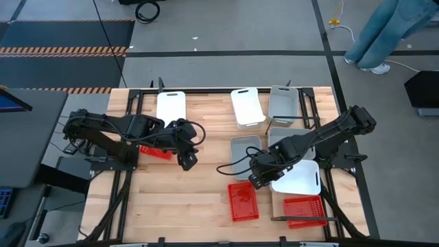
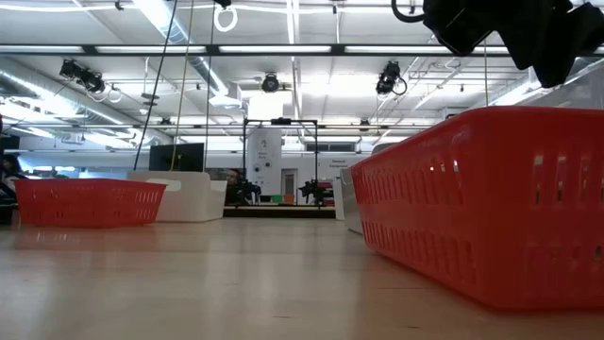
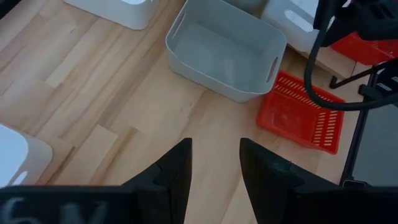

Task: Stack baskets on shelf by color
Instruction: Put the bottom white bin on the shelf, then adjust the red bin on the shelf, then stack the top red bin on top of the red bin on the shelf

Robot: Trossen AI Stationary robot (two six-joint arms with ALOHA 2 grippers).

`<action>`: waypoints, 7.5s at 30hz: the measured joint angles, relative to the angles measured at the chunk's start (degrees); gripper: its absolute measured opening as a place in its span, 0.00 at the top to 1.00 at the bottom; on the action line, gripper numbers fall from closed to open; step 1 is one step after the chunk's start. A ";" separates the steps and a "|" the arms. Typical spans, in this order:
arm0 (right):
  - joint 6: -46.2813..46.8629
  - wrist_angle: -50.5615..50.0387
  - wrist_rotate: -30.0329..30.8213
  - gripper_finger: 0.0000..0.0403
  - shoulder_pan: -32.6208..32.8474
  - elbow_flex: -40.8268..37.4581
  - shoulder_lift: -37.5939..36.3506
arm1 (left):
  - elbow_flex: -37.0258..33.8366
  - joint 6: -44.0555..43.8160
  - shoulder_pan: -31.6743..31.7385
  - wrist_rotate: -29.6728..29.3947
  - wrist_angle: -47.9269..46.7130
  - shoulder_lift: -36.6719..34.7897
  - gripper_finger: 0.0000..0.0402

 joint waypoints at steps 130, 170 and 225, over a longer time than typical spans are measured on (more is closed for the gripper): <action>22.23 -4.68 2.11 0.55 14.51 2.71 5.92 | 0.00 8.69 -1.61 3.51 8.07 -0.07 0.67; 47.14 -15.02 -3.49 0.57 27.23 1.82 5.97 | 0.02 8.34 -1.60 4.73 8.21 -0.02 0.67; 32.70 -21.85 7.04 0.57 28.15 0.71 -0.59 | 0.02 -0.88 -2.98 -3.17 9.80 0.01 0.67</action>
